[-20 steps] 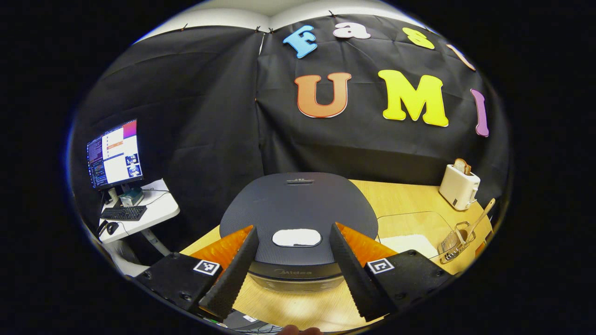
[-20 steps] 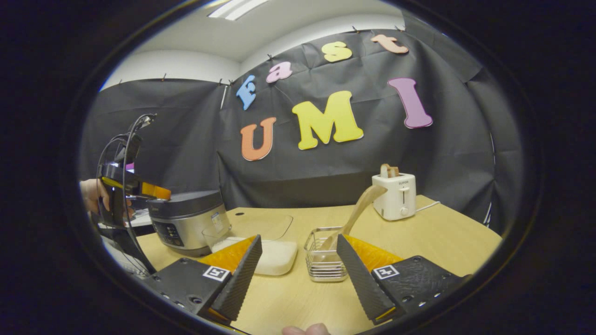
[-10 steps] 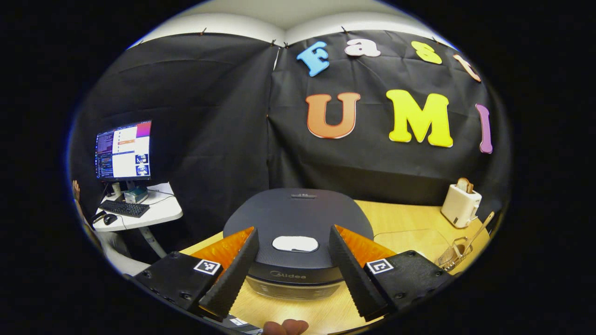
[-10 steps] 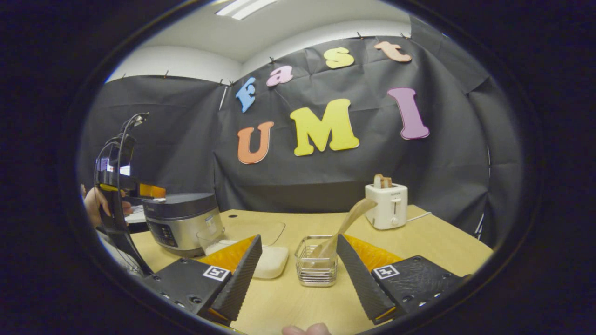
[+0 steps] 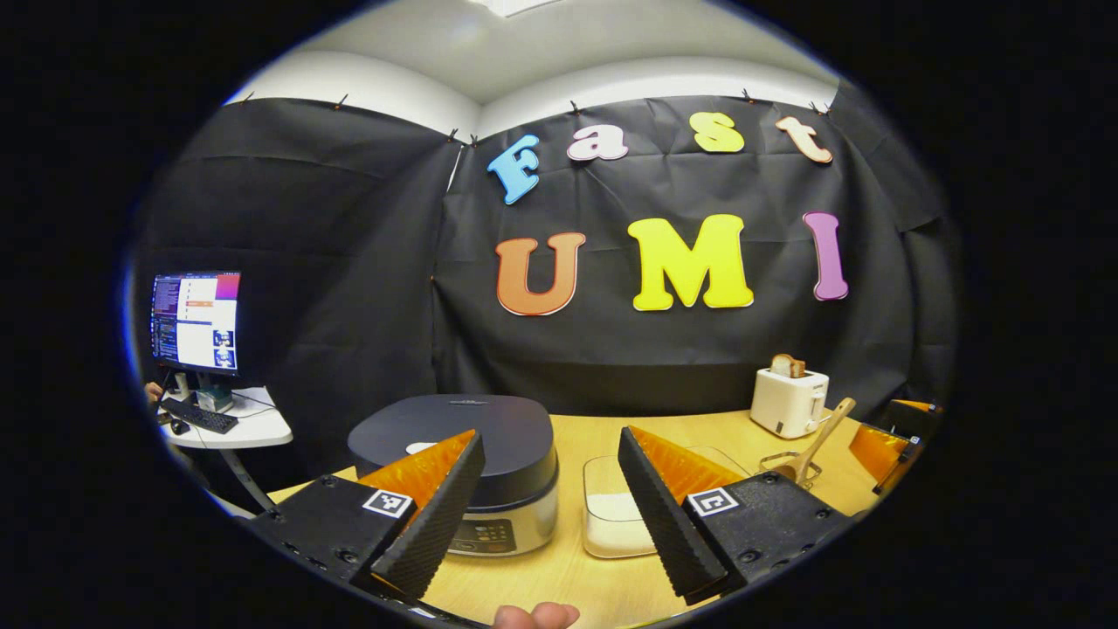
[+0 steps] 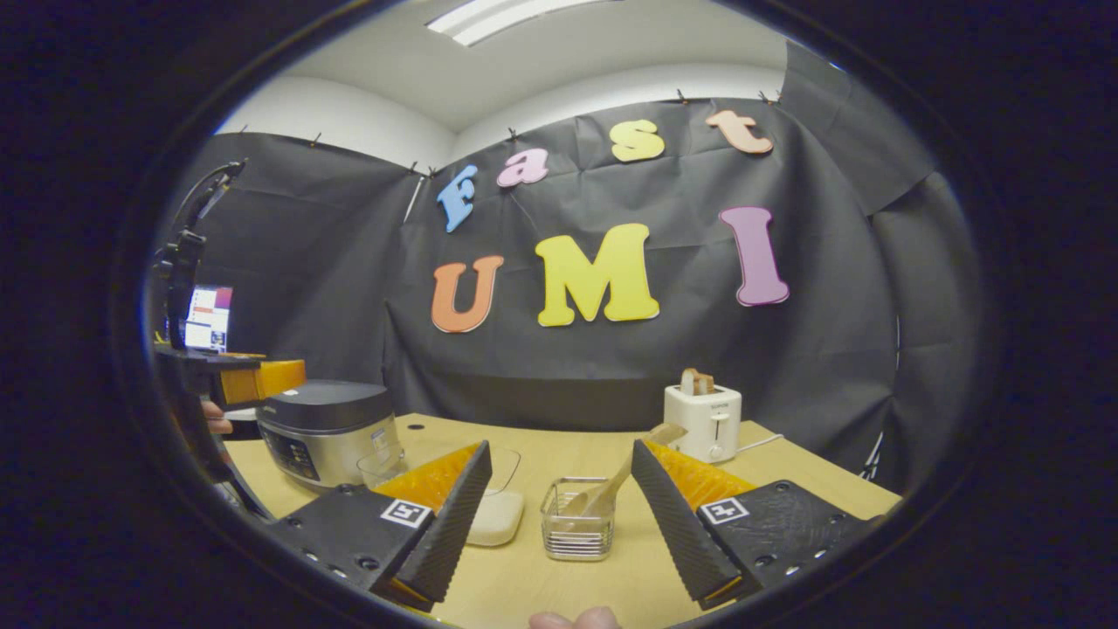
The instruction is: Close the left gripper, press the button to open the rice cooker; take a wooden spoon from the chopstick holder with the right hand, scoop a spoonful of rice and pour it into the rice cooker, then put the wooden spoon back into the chopstick holder.
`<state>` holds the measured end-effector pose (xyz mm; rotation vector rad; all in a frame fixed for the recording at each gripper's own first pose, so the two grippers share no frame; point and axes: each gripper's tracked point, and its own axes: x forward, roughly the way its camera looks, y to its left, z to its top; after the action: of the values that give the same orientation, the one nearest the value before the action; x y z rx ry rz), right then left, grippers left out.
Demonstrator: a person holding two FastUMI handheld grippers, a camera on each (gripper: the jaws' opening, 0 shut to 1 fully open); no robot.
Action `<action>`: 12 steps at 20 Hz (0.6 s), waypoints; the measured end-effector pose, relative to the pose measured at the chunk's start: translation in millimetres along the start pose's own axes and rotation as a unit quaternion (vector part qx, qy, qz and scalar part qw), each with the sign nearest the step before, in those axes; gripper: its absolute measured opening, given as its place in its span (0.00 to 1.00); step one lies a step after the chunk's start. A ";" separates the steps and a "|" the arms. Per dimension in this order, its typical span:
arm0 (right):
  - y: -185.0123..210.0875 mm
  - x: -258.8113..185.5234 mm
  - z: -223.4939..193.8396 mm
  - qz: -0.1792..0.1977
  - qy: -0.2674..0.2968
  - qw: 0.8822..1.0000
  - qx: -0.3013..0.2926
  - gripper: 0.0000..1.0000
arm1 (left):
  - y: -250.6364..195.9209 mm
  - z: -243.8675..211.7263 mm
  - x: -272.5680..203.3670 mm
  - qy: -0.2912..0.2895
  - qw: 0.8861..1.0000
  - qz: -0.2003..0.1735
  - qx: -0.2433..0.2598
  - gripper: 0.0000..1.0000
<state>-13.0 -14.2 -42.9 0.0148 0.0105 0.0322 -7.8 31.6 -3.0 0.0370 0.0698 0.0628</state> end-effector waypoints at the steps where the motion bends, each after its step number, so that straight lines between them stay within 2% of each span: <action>1: 3.7 -1.2 2.3 -0.001 0.001 1.000 -0.004 0.91 | -4.8 2.3 -4.8 -0.006 1.000 -0.005 -0.006 0.98; 2: 6.3 -2.5 7.1 -0.003 -0.003 1.000 -0.009 0.96 | -14.0 5.7 -9.2 -0.011 1.000 -0.020 -0.007 0.98; 3: 7.7 -4.0 12.5 -0.008 -0.009 1.000 -0.013 0.92 | -20.6 9.6 -12.3 -0.018 0.999 -0.034 -0.002 0.98; 4: 10.4 -5.4 17.1 -0.012 -0.013 1.000 -0.014 0.91 | -21.2 12.8 -15.5 -0.023 0.999 -0.034 0.004 0.98; 5: 14.4 -7.1 18.7 -0.012 -0.015 1.000 -0.011 0.95 | -16.7 13.7 -21.1 -0.027 0.999 -0.031 0.008 0.98; 6: 19.1 -9.6 20.7 -0.011 -0.015 1.000 -0.007 0.96 | -19.1 16.4 -21.3 -0.029 0.999 -0.038 0.010 0.98; 10: 27.5 -14.9 27.4 -0.020 -0.018 1.000 -0.009 0.95 | -28.8 20.2 -26.5 -0.030 0.998 -0.058 0.010 0.98; 12: 28.6 -18.1 35.4 -0.024 -0.022 0.999 -0.010 0.92 | -20.2 27.9 -30.4 -0.040 0.998 -0.048 0.016 0.98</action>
<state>-31.5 13.3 -6.9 -0.0040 -0.0336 -0.0152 -34.8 8.6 26.1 0.0687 -0.0073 -0.0367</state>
